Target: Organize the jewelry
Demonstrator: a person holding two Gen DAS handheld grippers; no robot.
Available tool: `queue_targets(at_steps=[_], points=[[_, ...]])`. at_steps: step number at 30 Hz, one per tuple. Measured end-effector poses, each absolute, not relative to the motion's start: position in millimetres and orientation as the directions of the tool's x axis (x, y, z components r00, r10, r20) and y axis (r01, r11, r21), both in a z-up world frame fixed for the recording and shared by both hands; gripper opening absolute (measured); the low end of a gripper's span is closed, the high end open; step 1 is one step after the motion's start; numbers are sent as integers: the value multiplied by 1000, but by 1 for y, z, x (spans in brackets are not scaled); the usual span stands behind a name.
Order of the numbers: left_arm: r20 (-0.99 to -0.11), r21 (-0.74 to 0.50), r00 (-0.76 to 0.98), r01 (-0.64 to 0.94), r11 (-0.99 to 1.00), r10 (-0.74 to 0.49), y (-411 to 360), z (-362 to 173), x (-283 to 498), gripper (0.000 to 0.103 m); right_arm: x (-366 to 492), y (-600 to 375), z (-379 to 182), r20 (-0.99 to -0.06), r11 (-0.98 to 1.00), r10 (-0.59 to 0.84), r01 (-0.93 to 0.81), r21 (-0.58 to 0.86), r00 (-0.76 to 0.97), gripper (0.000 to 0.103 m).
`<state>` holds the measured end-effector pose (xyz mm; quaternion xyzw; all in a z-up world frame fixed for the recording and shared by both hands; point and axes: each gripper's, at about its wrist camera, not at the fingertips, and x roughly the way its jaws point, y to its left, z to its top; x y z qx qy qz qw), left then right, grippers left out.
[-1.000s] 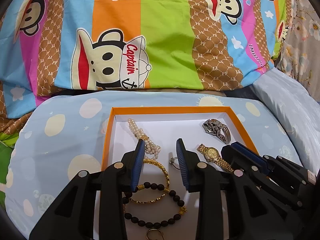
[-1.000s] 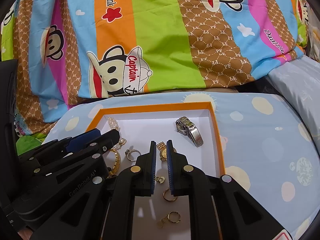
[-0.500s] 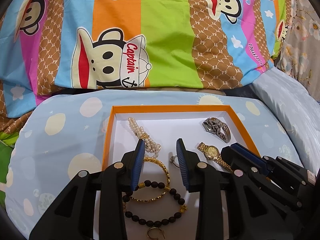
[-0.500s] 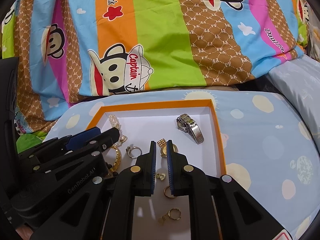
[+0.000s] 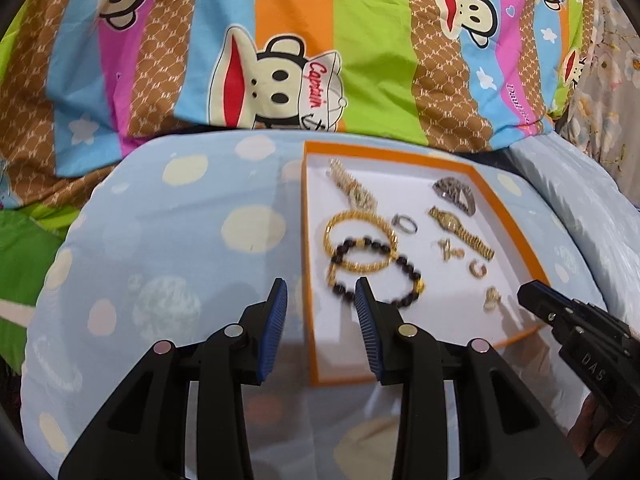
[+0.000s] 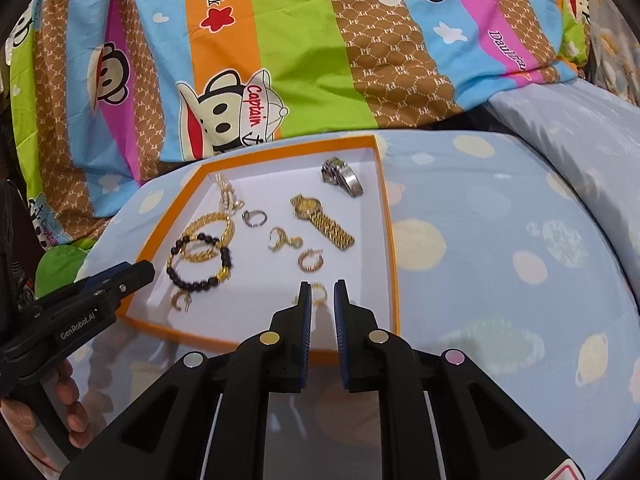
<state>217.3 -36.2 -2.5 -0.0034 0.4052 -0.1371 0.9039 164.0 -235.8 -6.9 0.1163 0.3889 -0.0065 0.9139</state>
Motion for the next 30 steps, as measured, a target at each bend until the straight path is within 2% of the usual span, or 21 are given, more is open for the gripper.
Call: queue_targets(at_steps=[13,15,16,17,18,20,23,26,30], points=[[-738,-131,626,237,963,-254,-24,-5,187,34,133,-224,-2,-716,983,44,98,156,697,13],[-730,-145,632,229,962,-261,-21,0,184,34,130,-222,2,-713,982,42,102,158,700,19],[-719,-152,643,224,963,-263,-20,6,181,35,127,-221,7,-705,980,42,107,166,708,27],[-711,-155,652,220,963,-264,-19,10,179,41,126,-221,12,-693,979,45,107,173,719,35],[-697,-157,667,216,964,-263,-20,17,177,53,123,-219,19,-674,979,41,106,175,738,39],[-662,-153,706,203,967,-253,-21,30,170,69,119,-216,29,-649,979,23,113,168,761,54],[-617,-120,755,190,975,-223,-28,41,159,71,112,-212,37,-615,978,-4,131,161,789,69],[-606,-85,771,184,979,-197,-37,39,153,80,106,-205,33,-606,983,-42,140,116,794,73],[-611,-31,777,163,986,-147,-44,26,150,80,104,-200,27,-603,987,-79,148,66,794,75]])
